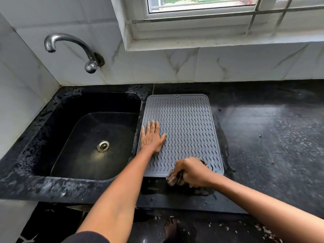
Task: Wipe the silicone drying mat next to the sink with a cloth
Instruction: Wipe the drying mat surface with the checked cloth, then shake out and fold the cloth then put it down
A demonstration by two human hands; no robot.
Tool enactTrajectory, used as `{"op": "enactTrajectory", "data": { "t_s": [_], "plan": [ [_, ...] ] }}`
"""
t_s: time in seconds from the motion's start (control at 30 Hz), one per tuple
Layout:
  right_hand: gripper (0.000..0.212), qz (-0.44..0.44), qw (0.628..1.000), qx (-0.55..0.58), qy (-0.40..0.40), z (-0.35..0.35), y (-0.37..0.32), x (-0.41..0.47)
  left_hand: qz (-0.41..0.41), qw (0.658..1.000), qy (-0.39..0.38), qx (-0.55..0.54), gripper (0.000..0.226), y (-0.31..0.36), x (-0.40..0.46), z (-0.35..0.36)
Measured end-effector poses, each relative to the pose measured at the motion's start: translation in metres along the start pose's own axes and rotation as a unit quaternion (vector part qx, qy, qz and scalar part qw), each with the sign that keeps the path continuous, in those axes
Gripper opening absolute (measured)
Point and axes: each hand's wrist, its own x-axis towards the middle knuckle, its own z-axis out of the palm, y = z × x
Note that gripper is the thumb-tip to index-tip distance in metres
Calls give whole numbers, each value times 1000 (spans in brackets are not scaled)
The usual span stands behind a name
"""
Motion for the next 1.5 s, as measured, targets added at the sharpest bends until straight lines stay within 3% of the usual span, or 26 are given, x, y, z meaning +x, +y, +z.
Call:
{"op": "enactTrajectory", "data": {
  "t_s": [0.07, 0.13, 0.2, 0.33, 0.47, 0.53, 0.6, 0.7, 0.77, 0.87, 0.93, 1.0, 1.07, 1.13, 1.17, 1.23, 1.3, 1.4, 1.5],
  "plan": [
    [37, 26, 995, 38, 94, -14, 10, 4, 22, 1000, 21, -6, 63, 16, -7, 0],
    [43, 39, 985, -56, 160, -20, 22, 2, 47, 998, 21, -27, 62, 38, -18, 7],
    [50, 44, 979, -142, 143, -11, 27, -8, 49, 998, 15, -48, 64, 55, -27, 18],
    [33, -9, 973, -194, 125, 13, 18, -40, 22, 997, 30, -63, 66, 63, -30, 28],
    [27, 41, 990, -128, 40, -16, 18, -32, 17, 998, 35, -51, 66, 63, -29, 28],
    [25, 72, 987, -107, 94, -28, 29, -34, 12, 998, 37, -52, 66, 63, -29, 30],
    [26, 90, 967, -162, 174, -25, 42, -48, 8, 998, 41, -53, 65, 62, -29, 32],
    [20, 94, 948, -215, 214, -3, 48, -76, 10, 998, 38, -52, 65, 62, -27, 33],
    [19, 95, 953, -228, 174, -2, 42, -78, 9, 998, 29, -50, 66, 63, -27, 32],
    [26, 175, 957, -229, 24, -32, 37, -61, 5, 999, 12, -47, 66, 64, -30, 26],
    [26, 233, 967, -102, -30, -52, 36, -55, 1, 999, -34, -40, 67, 67, -31, 18],
    [27, 262, 956, 132, 17, -72, 36, -53, -2, 996, -83, -24, 68, 71, -30, -1],
    [29, 258, 889, 356, 128, -91, 33, -46, 6, 991, -125, -51, 62, 75, -29, -30],
    [35, 232, 811, 503, 186, -112, 24, -34, 20, 971, -162, -176, 52, 79, -33, -63],
    [43, 216, 784, 543, 206, -121, 17, -27, 22, 945, -190, -266, 52, 82, -38, -80],
    [50, 180, 758, 571, 258, -141, -1, -9, 23, 877, -238, -417, 58, 90, -46, -119],
    [45, 139, 750, 566, 313, -162, -22, 11, 28, 832, -243, -498, 61, 99, -51, -153],
    [40, 64, 771, 539, 333, -188, -55, 36, 45, 794, -176, -580, 52, 109, -49, -198],
    [39, 15, 812, 488, 318, -203, -81, 48, 68, 798, -78, -594, 47, 106, -45, -227]
  ]
}}
